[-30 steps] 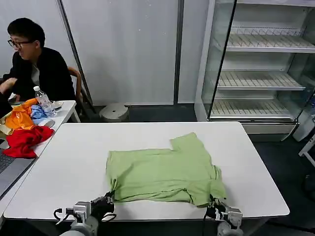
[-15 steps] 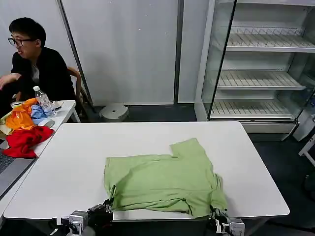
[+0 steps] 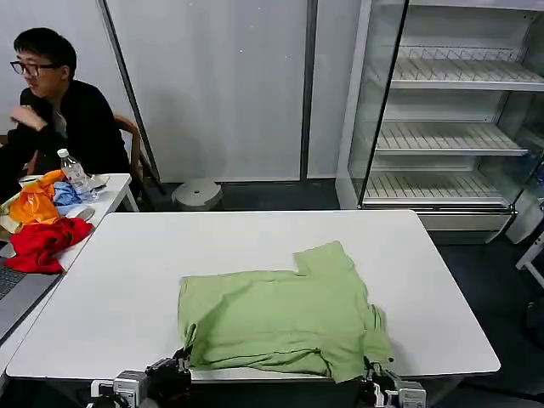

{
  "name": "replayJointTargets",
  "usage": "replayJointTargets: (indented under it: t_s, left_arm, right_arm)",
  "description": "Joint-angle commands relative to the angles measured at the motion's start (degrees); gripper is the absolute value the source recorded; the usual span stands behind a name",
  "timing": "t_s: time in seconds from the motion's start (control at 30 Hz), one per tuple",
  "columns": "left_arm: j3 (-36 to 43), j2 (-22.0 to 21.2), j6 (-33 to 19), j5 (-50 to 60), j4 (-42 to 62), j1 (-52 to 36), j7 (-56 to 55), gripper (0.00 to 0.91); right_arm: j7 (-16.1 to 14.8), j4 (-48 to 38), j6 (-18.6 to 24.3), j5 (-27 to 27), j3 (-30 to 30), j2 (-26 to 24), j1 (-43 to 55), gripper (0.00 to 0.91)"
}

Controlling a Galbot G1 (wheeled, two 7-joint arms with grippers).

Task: Fold and organize the clothes.

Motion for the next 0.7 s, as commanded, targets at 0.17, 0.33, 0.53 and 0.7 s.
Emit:
replayJointTargets:
  t_s: [0.17,0.33,0.53,0.7]
  left_arm:
    - [0.12,-0.35,-0.02,-0.18,1.37,0.03,-3.0,0.01]
    - [0.26,-0.62,-0.02,-0.26,3.06,-0.24,-3.51,0.01]
    - [0.04,-0.81,-0.05,-0.32,4.74,-0.2,-3.74,0.01]
    - [-0.02,-0.97,-0.05,-0.31,5.62,-0.09,-3.9,0.01]
  right_arm:
    - [0.12,-1.33,0.26,0.13,0.25,-0.05,1.05,0.0]
    - [0.17,-3.53,0.27,0.44,0.33,-0.15,2.76,0.0]
    - [-0.27,-6.19,0.66,0.67,0.18,-0.5,4.29,0.0]
    - [-0.6,-7.36,0.93,0.91,0.02,-0.5,4.78,0.0]
